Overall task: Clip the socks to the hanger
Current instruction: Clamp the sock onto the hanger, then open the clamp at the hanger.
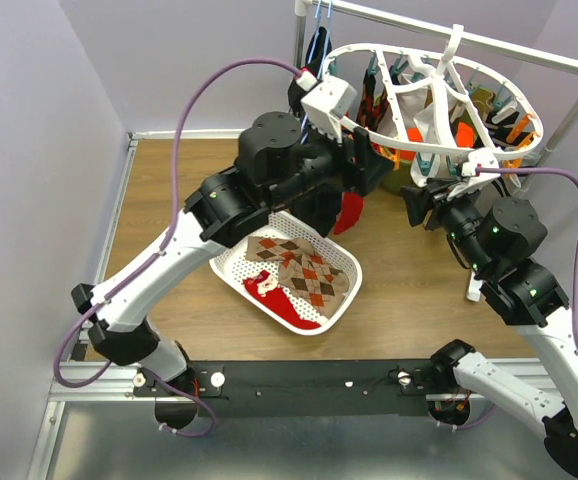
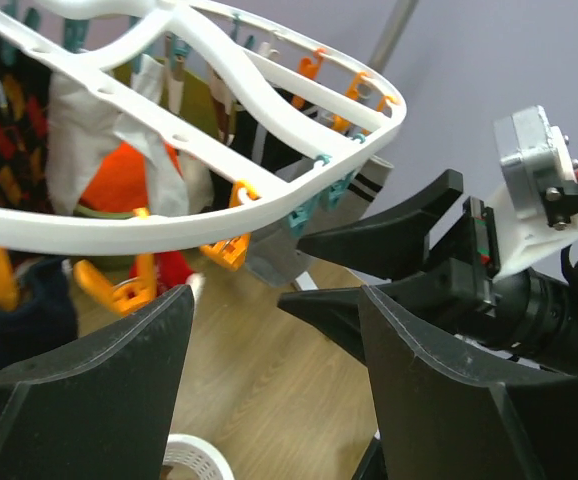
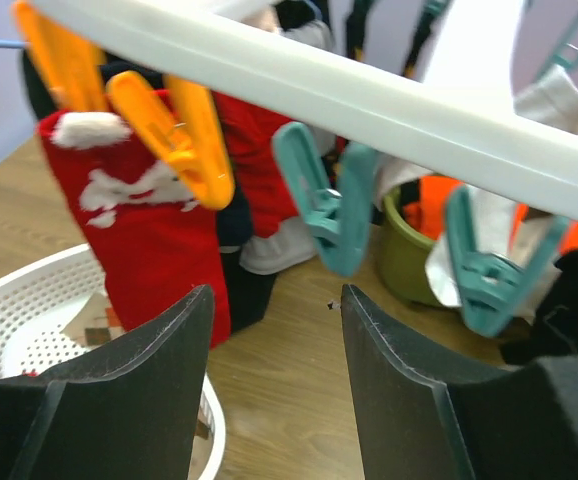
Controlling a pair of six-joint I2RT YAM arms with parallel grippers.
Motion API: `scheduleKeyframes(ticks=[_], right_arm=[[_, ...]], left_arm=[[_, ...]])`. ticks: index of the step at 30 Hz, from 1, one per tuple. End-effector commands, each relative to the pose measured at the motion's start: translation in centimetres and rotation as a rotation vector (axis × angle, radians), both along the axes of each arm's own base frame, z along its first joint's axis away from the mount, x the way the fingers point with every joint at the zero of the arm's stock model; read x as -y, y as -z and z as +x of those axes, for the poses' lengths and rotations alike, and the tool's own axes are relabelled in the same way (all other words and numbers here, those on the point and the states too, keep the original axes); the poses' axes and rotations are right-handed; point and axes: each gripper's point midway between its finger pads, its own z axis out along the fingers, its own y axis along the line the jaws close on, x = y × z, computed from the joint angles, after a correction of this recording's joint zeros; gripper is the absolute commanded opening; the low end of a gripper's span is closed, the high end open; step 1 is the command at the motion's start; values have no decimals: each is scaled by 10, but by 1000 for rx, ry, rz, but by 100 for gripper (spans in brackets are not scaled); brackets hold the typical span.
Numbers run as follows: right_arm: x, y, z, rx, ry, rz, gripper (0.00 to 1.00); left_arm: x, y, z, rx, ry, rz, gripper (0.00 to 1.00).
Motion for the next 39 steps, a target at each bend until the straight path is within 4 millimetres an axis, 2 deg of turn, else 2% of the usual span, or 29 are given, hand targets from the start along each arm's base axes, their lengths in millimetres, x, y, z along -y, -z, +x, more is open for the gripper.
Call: scheduleKeyframes(ticks=[1, 9, 16, 27, 32, 33, 34, 39], right_arm=[[21, 10, 3, -40, 124, 29, 62], [6, 13, 1, -32, 47, 64, 62], [-9, 15, 0, -28, -27, 74, 62], [-20, 10, -2, -7, -91, 84, 63], [-30, 3, -1, 25, -135, 106, 63], [-32, 3, 0, 28, -146, 105, 63], [-33, 4, 1, 28, -146, 105, 63], [-46, -9, 7, 69, -192, 127, 64]], left_arm=[[22, 3, 4, -4, -3, 1, 75], [40, 20, 21, -32, -53, 24, 73], [30, 30, 52, -7, -222, 62, 68], [18, 34, 74, -8, -276, 57, 38], [11, 34, 81, -9, -278, 50, 33], [10, 34, 82, -10, -276, 49, 28], [10, 34, 82, -9, -264, 49, 26], [-3, 32, 91, -9, -249, 44, 20]])
